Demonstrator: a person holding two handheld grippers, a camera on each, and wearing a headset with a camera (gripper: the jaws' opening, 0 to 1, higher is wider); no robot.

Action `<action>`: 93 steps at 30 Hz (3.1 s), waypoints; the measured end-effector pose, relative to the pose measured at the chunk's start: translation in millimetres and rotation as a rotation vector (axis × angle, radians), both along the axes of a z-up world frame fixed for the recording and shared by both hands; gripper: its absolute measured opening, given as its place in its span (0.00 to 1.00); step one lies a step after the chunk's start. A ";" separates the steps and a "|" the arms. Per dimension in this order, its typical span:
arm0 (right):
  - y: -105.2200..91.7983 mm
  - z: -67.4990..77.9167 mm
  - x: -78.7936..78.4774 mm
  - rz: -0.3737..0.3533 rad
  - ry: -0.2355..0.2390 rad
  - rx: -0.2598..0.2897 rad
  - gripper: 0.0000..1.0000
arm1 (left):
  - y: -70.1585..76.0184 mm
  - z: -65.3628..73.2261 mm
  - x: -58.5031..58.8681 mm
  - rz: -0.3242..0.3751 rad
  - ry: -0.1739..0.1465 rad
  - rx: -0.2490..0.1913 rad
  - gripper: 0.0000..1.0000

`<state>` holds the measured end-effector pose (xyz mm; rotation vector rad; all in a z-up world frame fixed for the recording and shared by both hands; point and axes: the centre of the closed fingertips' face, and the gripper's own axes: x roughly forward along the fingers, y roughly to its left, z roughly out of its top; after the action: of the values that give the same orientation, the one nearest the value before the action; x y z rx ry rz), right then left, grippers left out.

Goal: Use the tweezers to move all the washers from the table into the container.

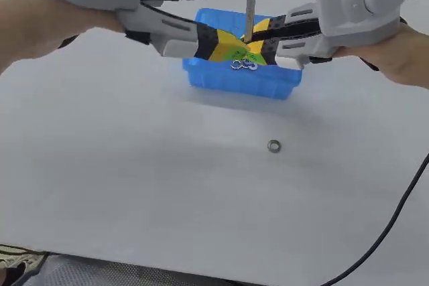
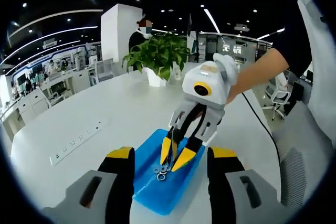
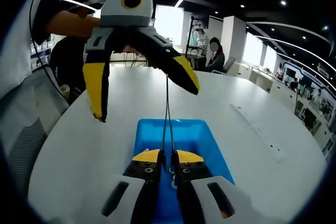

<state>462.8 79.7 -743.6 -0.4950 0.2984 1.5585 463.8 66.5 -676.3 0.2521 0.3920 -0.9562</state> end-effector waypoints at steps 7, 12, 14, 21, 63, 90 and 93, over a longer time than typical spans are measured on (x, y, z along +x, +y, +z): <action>1.4 3.6 -4.6 0.025 0.001 0.007 0.11 | -16.4 -9.2 -0.8 -0.070 0.065 -0.011 0.38; 1.7 3.0 -5.9 0.034 0.001 0.004 0.11 | -19.8 -10.7 -4.6 -0.100 0.072 0.002 0.25; 1.9 2.6 -6.8 0.038 0.004 0.004 0.11 | -20.9 -9.6 -5.4 -0.107 0.073 -0.002 0.22; 1.6 1.6 -10.6 0.051 0.005 -0.004 0.11 | -24.3 -2.5 -6.0 -0.128 0.048 0.003 0.09; -23.7 23.3 -11.8 -0.085 0.066 0.024 0.67 | -28.5 30.6 -2.5 -0.149 -0.096 0.021 0.06; -121.1 16.8 -88.5 -0.212 0.138 -0.033 1.00 | -53.6 46.5 -79.1 -0.157 -0.149 0.005 0.06; -130.0 15.3 -98.1 -0.218 0.152 -0.034 1.00 | -60.4 45.1 -89.7 -0.162 -0.144 -0.015 0.06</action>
<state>364.7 -50.3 -728.2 -0.3579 0.4804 1.3826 374.1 6.1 -631.2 0.3411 0.2346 -1.0920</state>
